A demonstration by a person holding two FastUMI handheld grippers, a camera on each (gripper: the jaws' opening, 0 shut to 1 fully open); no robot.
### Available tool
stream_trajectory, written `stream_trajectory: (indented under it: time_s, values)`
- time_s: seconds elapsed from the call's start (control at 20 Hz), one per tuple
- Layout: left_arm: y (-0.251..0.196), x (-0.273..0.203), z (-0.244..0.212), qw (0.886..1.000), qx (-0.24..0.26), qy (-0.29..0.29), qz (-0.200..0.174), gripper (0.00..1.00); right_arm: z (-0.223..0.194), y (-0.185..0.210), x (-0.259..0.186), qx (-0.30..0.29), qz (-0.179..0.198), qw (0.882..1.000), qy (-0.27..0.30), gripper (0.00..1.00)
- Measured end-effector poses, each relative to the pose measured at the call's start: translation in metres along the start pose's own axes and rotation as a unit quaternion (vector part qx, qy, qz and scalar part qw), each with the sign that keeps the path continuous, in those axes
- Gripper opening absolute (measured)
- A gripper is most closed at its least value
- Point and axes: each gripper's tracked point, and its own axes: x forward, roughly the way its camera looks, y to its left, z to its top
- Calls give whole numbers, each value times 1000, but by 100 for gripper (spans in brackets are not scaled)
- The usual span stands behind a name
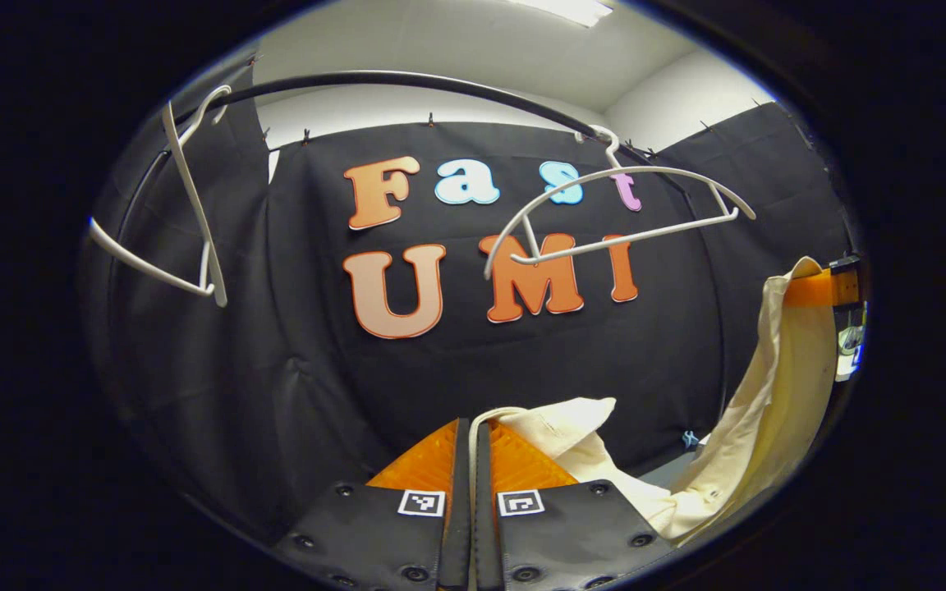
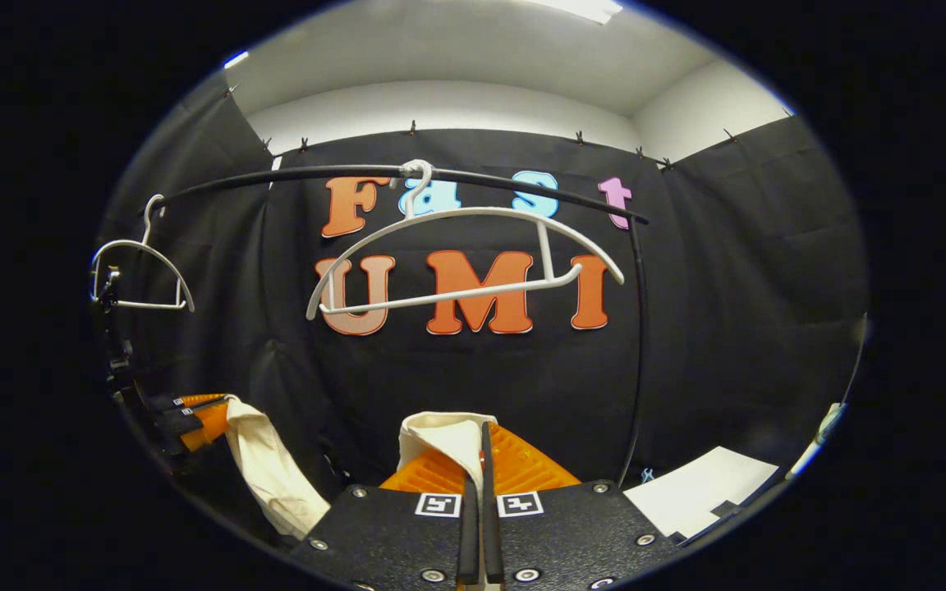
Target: Grasp the clothes on the hanger with both hands and then place them into the laundry hamper below.
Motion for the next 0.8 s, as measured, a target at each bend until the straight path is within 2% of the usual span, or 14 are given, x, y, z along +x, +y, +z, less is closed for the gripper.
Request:
stream_trajectory:
  time_s: [0.2, 0.35, 0.6, 0.8]
  values:
    - [-41, -16, -31, 997, -45, 43, -55, 10, -39, 34, -4, 15, 25, 999, 43, 2]
    - [-58, -29, -59, 991, -75, 78, -72, 10, -67, 57, -8, 36, 40, 995, 78, 2]
    - [-84, -44, -111, 972, -140, 158, -101, 10, -127, 76, -19, 39, 48, 987, 147, 2]
    - [-88, -53, -155, 963, -131, 213, -102, 10, -178, 85, -27, 53, 51, 977, 202, 4]
